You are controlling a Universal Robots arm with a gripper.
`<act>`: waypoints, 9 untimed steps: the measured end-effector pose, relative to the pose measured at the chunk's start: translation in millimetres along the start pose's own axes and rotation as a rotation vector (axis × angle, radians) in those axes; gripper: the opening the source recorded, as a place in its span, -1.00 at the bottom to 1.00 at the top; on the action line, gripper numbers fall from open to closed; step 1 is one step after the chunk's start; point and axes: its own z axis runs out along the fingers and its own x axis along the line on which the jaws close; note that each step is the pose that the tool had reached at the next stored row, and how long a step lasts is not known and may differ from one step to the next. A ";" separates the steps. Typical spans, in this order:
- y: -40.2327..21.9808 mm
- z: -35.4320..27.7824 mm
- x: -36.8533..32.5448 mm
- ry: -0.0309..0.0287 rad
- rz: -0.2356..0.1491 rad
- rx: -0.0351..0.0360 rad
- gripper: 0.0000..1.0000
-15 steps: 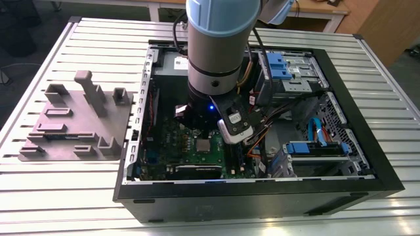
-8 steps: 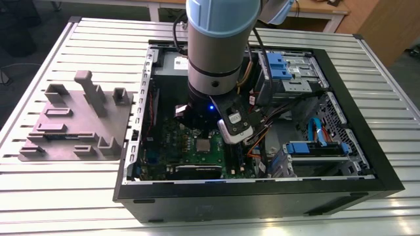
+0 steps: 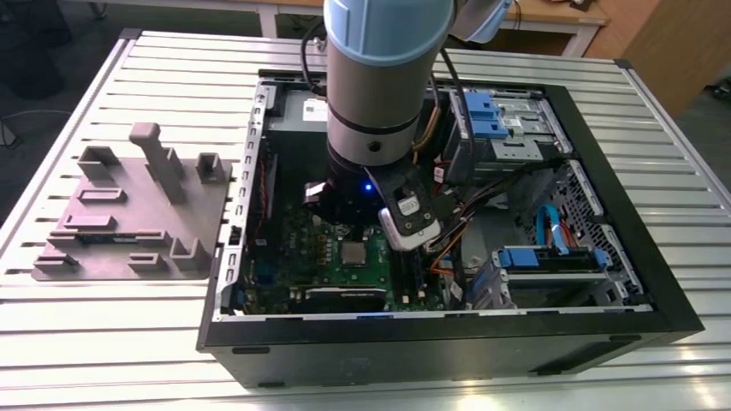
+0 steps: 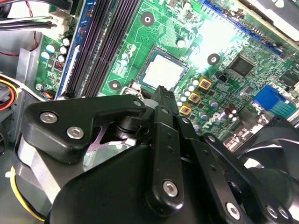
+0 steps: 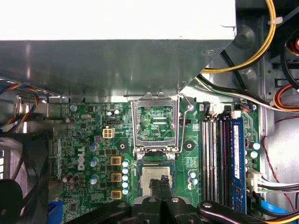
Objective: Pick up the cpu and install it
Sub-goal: 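Close the cpu cover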
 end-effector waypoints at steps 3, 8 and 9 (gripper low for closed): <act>0.0 0.0 0.0 0.0001 0.000 -0.0018 -0.80; 0.0 0.0 0.0 0.0001 0.000 -0.0049 -0.80; 0.0 0.0 0.0 0.0001 0.000 -0.0055 -0.80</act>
